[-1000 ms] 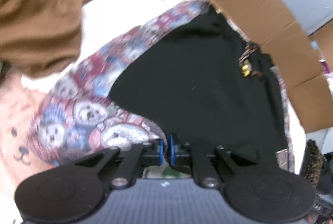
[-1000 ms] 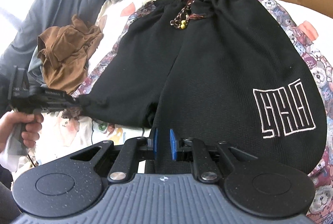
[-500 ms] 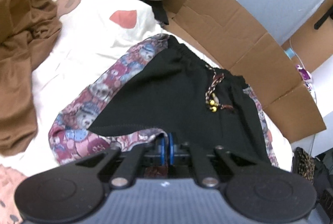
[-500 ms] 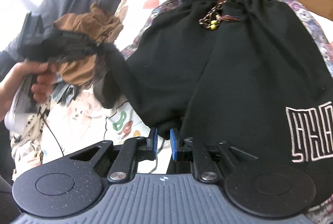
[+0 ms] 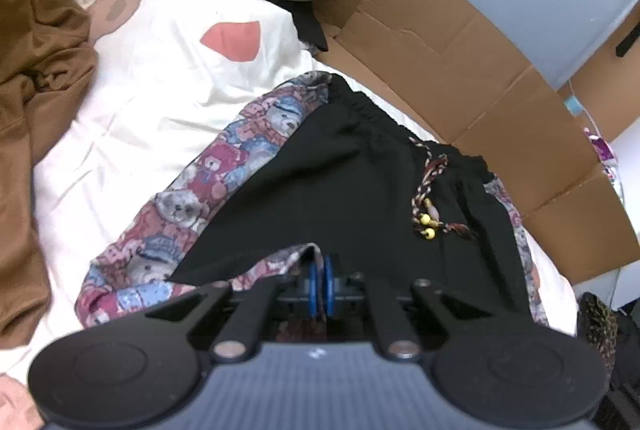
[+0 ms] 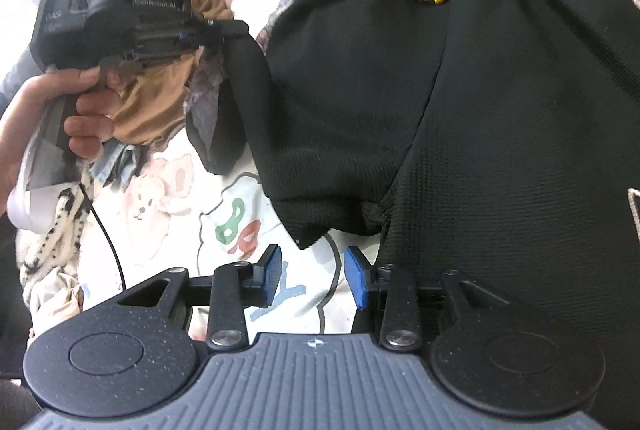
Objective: Fold clothes
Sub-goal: 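Close both tools on the hem of the black shorts' leg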
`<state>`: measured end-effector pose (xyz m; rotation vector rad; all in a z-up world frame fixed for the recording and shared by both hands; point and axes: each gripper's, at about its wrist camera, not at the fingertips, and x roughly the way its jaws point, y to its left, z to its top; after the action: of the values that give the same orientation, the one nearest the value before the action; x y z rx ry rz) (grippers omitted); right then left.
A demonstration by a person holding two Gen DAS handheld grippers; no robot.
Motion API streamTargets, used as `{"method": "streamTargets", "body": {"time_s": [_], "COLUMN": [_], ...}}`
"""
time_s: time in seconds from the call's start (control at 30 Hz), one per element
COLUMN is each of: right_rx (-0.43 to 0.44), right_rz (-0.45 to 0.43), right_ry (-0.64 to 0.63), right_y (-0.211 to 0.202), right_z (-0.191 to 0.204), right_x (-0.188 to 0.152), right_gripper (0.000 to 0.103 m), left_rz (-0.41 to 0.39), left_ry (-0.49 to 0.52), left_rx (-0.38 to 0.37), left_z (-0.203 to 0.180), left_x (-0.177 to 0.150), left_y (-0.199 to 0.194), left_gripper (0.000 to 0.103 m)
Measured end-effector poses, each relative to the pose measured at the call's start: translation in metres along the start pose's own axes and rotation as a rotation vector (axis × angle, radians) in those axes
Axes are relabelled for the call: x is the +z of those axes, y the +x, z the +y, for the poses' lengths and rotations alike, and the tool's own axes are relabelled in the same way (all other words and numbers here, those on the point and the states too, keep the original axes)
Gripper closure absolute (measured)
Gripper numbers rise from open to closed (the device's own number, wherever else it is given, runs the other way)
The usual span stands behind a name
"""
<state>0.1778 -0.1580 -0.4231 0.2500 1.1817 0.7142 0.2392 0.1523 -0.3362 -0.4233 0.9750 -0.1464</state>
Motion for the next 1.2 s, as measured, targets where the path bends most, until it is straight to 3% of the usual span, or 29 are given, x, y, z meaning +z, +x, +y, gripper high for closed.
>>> {"method": "streamTargets", "body": {"time_s": [0.17, 0.27, 0.4, 0.43, 0.5, 0.6, 1.07, 1.2], "right_rx": [0.042, 0.054, 0.063, 0.065, 0.062, 0.06, 0.224, 0.236], "right_rz": [0.011, -0.011, -0.037, -0.041, -0.045, -0.047, -0.092, -0.124], "right_ry": [0.072, 0.11, 0.151, 0.133, 0.095, 0.08, 0.207, 0.257], "right_y": [0.014, 0.018, 0.02, 0.019, 0.017, 0.012, -0.022, -0.03], "right_z": [-0.004, -0.004, -0.007, -0.006, -0.004, -0.007, -0.04, -0.053], "right_x": [0.005, 0.007, 0.007, 0.007, 0.006, 0.008, 0.025, 0.03], "right_gripper": [0.063, 0.057, 0.058, 0.062, 0.09, 0.099, 0.101, 0.101], "left_rz": [0.004, 0.011, 0.013, 0.012, 0.013, 0.015, 0.002, 0.006], "left_ry": [0.001, 0.003, 0.004, 0.003, 0.004, 0.012, 0.049, 0.052], "left_rx": [-0.006, -0.008, -0.01, -0.011, -0.012, -0.009, 0.002, 0.001], "left_z": [-0.003, -0.005, -0.005, -0.005, -0.005, -0.006, -0.015, -0.017], "left_x": [0.001, -0.002, -0.004, -0.004, -0.005, -0.006, -0.007, -0.005], "left_y": [0.012, 0.016, 0.017, 0.016, 0.015, 0.014, -0.002, 0.005], "left_gripper": [0.097, 0.097, 0.097, 0.097, 0.097, 0.097, 0.097, 0.097]}}
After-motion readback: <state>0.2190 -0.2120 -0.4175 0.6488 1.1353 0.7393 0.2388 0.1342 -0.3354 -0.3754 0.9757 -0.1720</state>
